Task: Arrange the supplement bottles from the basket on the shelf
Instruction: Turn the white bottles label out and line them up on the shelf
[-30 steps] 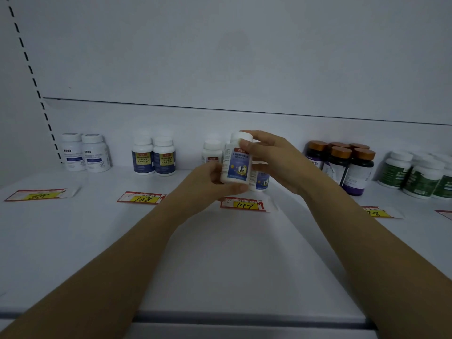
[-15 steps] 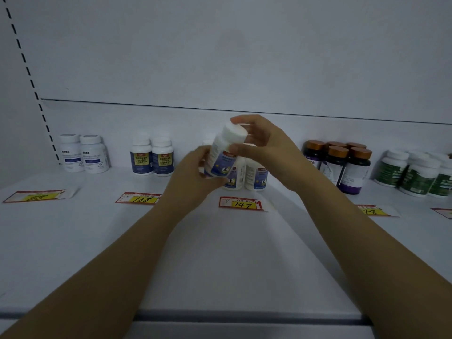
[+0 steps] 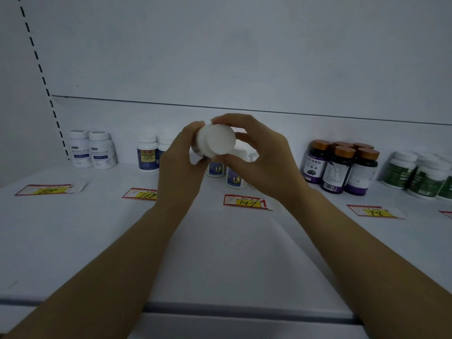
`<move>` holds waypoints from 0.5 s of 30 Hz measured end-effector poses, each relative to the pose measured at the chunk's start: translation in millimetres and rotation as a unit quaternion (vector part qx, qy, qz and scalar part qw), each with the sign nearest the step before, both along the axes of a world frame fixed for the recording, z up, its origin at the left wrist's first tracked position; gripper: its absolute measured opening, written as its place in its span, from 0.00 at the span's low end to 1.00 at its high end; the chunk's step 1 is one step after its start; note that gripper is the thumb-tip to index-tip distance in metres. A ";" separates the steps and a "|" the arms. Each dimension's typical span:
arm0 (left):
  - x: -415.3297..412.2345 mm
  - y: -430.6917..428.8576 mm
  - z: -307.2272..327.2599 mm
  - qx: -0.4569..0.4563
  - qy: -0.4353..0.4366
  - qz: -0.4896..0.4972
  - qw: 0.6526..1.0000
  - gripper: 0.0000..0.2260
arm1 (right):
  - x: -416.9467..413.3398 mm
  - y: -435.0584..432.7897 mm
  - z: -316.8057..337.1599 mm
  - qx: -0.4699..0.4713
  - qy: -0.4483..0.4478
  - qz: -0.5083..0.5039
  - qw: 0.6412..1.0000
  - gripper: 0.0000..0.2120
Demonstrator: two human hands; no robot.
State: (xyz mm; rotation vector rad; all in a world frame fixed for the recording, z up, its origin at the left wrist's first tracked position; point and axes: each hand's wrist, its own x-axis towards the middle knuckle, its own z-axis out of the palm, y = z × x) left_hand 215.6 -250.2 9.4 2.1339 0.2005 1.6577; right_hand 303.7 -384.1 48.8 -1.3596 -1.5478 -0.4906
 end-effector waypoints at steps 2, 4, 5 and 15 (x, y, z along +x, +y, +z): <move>-0.8 -4.0 2.4 -0.006 0.016 -0.019 1.000 0.23 | 1.5 -0.8 1.4 -0.001 0.000 0.005 1.000 0.24; -3.8 -11.5 7.8 -0.047 0.066 -0.038 0.996 0.25 | 1.4 -1.5 5.9 -0.006 0.049 0.027 0.998 0.23; -5.3 -15.1 10.3 -0.071 0.097 -0.048 0.992 0.26 | 0.8 -2.9 10.1 -0.015 0.104 0.046 0.993 0.21; -8.9 -28.2 24.2 -0.351 0.320 -0.291 0.830 0.30 | 24.8 -9.8 15.6 -0.244 0.498 -0.026 0.832 0.18</move>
